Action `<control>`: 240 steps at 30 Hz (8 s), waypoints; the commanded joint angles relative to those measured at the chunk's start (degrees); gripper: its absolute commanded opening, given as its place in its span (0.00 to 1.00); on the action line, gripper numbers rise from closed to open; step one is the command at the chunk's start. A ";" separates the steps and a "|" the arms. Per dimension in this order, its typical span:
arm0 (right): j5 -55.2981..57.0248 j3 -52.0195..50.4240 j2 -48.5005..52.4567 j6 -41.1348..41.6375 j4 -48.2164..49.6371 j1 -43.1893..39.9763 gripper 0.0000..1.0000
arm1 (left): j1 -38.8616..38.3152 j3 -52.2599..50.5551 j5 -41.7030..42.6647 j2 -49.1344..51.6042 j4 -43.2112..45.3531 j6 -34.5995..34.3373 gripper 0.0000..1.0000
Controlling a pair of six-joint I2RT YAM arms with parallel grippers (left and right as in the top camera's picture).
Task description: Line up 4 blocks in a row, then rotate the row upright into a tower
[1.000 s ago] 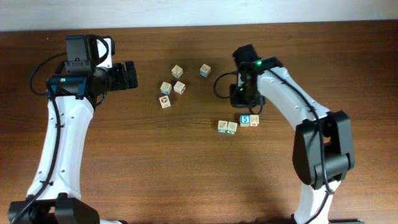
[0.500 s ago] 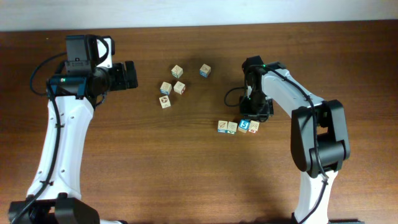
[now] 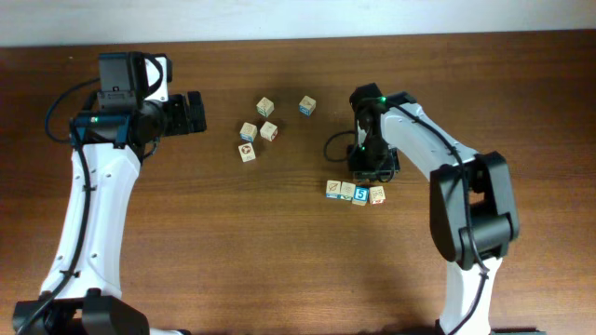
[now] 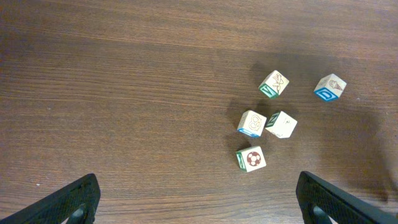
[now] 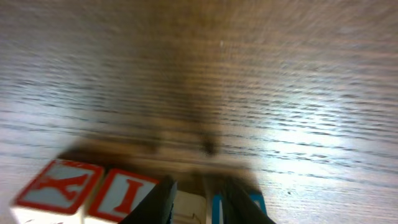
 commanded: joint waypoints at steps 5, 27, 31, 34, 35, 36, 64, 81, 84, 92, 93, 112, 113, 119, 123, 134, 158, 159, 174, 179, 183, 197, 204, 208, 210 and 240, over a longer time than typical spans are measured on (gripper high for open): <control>-0.07 -7.39 -8.52 -0.83 5.44 -2.84 0.11 | -0.17 0.98 -0.39 0.13 0.11 -0.79 0.99; 2.64 -21.64 -16.13 12.13 4.59 -4.31 0.04 | -0.17 0.98 -0.39 0.13 0.09 -0.79 0.99; -0.20 -24.00 -16.11 14.47 9.75 -2.93 0.04 | -0.17 0.98 -0.39 0.13 0.09 -0.79 0.99; -4.48 -24.02 -16.11 14.88 14.67 -0.22 0.04 | -0.17 0.98 -0.39 0.13 0.09 -0.79 0.99; -6.12 -24.02 -16.11 14.99 17.29 1.20 0.04 | -0.17 0.98 -0.39 0.13 0.09 -0.79 0.99; -6.03 -24.02 -16.11 15.32 18.36 1.95 0.04 | -0.17 0.98 -0.39 0.13 0.09 -0.79 0.99; -0.37 -22.16 -13.20 23.17 22.01 13.31 0.28 | -0.17 0.98 -0.39 0.13 0.09 -0.79 0.99; -2.40 -21.70 -13.53 20.33 24.33 12.66 0.24 | -0.17 0.98 -0.39 0.13 0.09 -0.79 0.99; -2.32 -17.70 -18.62 17.62 17.00 12.20 0.24 | -0.17 0.98 -0.39 0.13 0.09 -0.79 0.99; -18.69 -21.77 -19.21 1.66 20.55 -6.82 0.14 | -0.17 0.98 7.23 0.13 -0.31 -2.47 0.99; -19.34 -22.75 -18.71 1.70 22.36 -6.75 0.15 | -0.17 0.98 8.28 0.13 -0.26 -2.49 0.99; -18.38 -31.39 -15.32 11.41 39.32 -1.60 0.07 | -15.50 -1.92 10.25 17.84 -5.27 -7.89 0.00; -18.36 -31.41 -15.32 11.39 39.30 -1.60 0.07 | -17.59 -1.92 11.82 21.88 -5.64 -8.44 0.00; -18.34 -31.41 -15.32 11.41 39.28 -1.55 0.07 | -21.64 -2.12 13.84 26.51 -1.66 -12.81 0.00; -18.34 -31.41 -15.32 11.41 39.26 -1.55 0.07 | -21.94 -2.12 12.13 26.51 1.11 -15.56 0.00; -18.16 -31.41 -15.32 11.41 39.12 -1.55 0.07 | -23.08 -2.89 11.69 26.51 -1.07 -12.68 0.00; -26.10 -31.47 -13.42 2.38 37.44 -4.09 0.04 | -25.00 -2.89 10.62 26.51 -0.20 -11.39 0.00; -26.16 -31.47 -13.33 2.36 37.59 -4.09 0.04 | -25.00 -2.89 10.62 26.51 -0.22 -11.39 0.00; -24.17 -23.15 -15.93 1.44 30.36 1.22 0.04 | -25.00 -2.89 10.60 26.51 -0.20 -11.39 0.00; -23.74 -18.67 -15.93 3.89 28.33 5.77 0.04 | -25.00 -2.89 10.60 26.51 -0.20 -11.39 0.00; -23.71 -16.96 -15.93 4.55 28.39 8.02 0.04 | -25.00 -2.89 10.60 26.51 -0.22 -11.39 0.00; -23.41 -16.70 -15.91 7.78 31.93 12.28 0.04 | -25.00 -2.89 10.62 26.51 -0.22 -11.39 0.00; -22.86 -16.70 -15.91 8.46 32.02 12.83 0.04 | -25.00 -2.89 13.46 26.51 -0.24 -11.39 0.00; -22.43 -16.70 -15.91 9.29 32.02 13.09 0.04 | -25.00 -2.89 15.21 26.51 -0.24 -11.39 0.00; -22.43 -16.70 -15.91 9.29 31.98 13.09 0.04 | -25.00 -2.89 15.76 26.51 -0.24 -11.39 0.00; -16.44 -16.70 -12.09 10.43 35.56 14.58 0.04 | -7.93 -1.07 13.11 26.49 1.53 -11.32 0.00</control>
